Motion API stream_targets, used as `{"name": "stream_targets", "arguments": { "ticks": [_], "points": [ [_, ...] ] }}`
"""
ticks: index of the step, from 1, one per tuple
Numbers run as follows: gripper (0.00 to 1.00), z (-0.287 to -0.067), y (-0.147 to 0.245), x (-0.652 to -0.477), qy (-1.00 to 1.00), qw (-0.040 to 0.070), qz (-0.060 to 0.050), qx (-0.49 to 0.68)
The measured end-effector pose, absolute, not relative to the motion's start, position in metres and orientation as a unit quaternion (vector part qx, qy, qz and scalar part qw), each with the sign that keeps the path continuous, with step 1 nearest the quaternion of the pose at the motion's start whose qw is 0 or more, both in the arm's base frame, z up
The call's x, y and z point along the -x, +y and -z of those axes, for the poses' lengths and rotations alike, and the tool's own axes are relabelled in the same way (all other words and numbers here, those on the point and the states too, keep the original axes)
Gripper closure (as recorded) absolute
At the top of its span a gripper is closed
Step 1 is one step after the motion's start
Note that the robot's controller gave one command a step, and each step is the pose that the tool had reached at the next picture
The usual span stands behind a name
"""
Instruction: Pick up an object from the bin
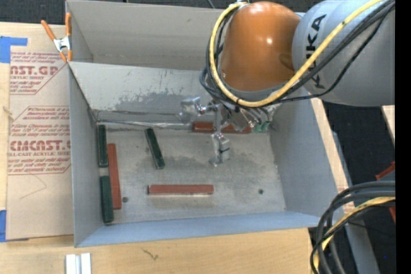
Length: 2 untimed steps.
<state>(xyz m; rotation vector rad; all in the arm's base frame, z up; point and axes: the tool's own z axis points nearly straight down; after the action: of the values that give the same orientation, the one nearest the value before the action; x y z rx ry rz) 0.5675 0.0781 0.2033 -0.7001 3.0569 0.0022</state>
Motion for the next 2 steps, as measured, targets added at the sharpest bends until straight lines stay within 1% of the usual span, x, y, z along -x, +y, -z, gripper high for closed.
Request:
{"name": "stream_targets", "arguments": {
  "ticks": [1,2],
  "points": [
    [0.0,-0.204,0.078,-0.57,0.978,0.002,-0.001,0.209],
    [0.0,-0.152,0.09,-0.547,0.981,0.004,0.0,0.195]
  ]
}}
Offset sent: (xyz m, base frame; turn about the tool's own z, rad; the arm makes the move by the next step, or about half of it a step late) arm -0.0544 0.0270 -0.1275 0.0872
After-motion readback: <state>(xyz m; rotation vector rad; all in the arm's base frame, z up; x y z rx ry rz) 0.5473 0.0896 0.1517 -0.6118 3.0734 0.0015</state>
